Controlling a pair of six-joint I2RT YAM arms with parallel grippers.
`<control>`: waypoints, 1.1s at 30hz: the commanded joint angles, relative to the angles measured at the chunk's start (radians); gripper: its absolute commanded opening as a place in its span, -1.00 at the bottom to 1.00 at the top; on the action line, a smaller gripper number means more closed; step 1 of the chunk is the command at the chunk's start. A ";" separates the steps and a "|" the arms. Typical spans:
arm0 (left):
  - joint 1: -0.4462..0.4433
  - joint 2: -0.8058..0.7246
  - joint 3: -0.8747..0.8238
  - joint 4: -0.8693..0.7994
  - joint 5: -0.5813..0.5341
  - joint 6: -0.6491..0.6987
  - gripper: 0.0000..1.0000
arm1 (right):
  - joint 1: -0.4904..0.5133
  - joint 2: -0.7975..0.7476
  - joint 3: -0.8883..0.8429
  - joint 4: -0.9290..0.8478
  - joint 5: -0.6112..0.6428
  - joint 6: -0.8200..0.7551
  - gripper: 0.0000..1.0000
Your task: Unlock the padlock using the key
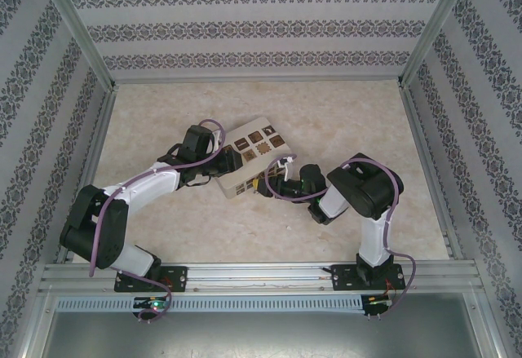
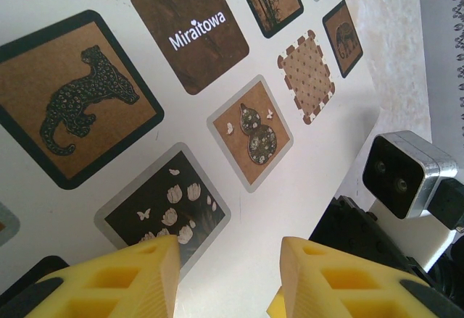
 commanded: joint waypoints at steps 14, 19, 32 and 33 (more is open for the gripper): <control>-0.011 0.005 -0.035 -0.036 -0.013 -0.008 -0.18 | -0.014 -0.026 -0.028 0.047 -0.011 -0.024 -0.13; -0.011 0.004 -0.036 -0.039 -0.014 -0.006 -0.19 | -0.018 -0.026 -0.030 0.047 -0.004 -0.021 -0.20; -0.011 0.006 -0.042 -0.045 -0.016 -0.002 -0.19 | -0.038 -0.029 -0.044 0.047 0.014 -0.001 -0.67; -0.012 0.006 -0.046 -0.045 -0.016 -0.003 -0.19 | -0.040 -0.030 -0.047 0.047 0.014 0.002 -0.72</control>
